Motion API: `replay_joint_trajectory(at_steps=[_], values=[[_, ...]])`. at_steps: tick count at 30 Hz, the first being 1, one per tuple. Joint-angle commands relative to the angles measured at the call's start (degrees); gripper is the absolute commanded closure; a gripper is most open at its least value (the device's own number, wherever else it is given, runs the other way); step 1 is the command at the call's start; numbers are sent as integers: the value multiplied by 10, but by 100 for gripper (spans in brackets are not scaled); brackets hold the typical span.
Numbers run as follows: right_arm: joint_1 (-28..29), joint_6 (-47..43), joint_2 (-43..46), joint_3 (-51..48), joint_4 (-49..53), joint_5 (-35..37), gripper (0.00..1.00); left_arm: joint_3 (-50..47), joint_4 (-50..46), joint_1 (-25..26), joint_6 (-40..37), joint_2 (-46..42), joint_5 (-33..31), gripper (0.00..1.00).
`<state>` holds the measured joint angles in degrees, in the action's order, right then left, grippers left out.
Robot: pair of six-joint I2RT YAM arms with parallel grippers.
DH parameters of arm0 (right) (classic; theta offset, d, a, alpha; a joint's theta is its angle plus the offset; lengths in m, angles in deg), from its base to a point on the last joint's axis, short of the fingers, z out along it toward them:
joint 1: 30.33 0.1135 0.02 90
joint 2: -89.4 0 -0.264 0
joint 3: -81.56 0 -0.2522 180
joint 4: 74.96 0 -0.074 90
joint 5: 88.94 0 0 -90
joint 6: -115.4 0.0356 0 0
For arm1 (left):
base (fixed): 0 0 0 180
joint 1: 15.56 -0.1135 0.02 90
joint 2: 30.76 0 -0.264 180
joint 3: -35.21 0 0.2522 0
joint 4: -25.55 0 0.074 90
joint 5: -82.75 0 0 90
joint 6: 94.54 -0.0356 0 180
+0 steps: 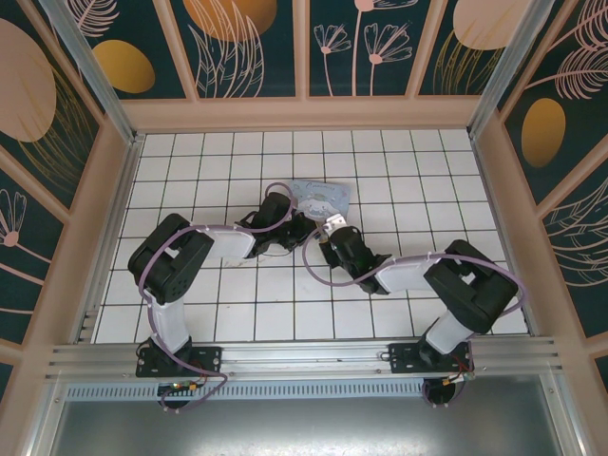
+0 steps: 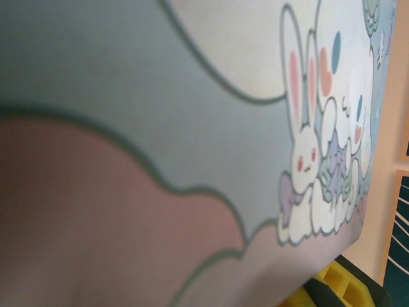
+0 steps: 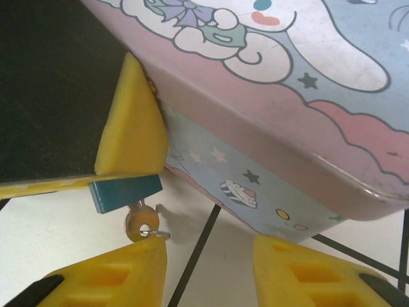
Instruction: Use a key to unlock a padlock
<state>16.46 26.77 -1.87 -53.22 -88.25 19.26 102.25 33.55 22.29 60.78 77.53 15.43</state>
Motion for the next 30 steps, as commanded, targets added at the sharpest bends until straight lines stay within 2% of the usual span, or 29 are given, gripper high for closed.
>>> replay_joint_trajectory(at_steps=[1,12,17,20,23,30], values=[[6,-9,-8,20,-18,9,60,13,-21,4,2,10,30,100],[6,-8,-43,52,-15,1,62,14,-21,5,4,10,30,100],[4,-4,-57,63,-19,10,66,13,-22,5,3,8,31,100],[0,-1,-60,71,-19,16,71,10,-22,5,4,8,32,100],[-7,5,-61,77,-20,3,81,8,-19,5,4,7,35,100],[-35,37,-37,65,-20,-78,100,6,-19,5,4,2,33,100]])
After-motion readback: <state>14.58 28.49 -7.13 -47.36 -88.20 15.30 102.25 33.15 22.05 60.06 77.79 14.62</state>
